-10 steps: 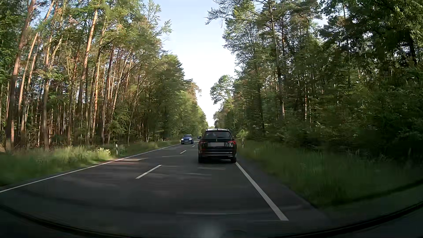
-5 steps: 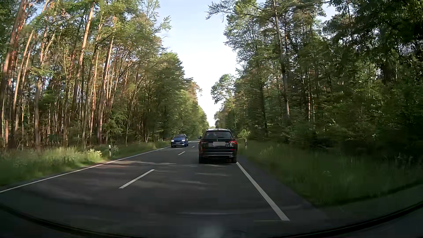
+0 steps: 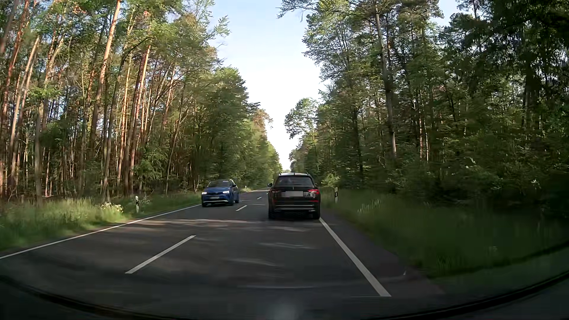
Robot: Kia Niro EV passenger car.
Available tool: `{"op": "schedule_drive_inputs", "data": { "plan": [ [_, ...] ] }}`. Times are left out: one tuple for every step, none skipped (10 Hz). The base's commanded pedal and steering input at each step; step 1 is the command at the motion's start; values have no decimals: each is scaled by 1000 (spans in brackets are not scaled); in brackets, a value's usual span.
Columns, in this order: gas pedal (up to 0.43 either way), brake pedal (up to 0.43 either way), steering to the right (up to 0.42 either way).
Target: Follow the waypoints while adhering to traffic rules and regulations
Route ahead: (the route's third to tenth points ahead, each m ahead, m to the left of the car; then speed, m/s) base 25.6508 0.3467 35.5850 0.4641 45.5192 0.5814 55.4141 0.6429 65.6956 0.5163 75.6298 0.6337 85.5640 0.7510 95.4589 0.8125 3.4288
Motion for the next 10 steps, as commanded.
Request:
{"op": "schedule_drive_inputs", "data": {
  "plan": [
    [0,0,-5],
    [0,0,-4],
    [0,0,-3],
    [0,0,-3],
    [0,0,-2],
    [0,0,0],
    [0,0,1],
    [0,0,3],
    [0,0,4],
    [0,0,4]
  ]
}}
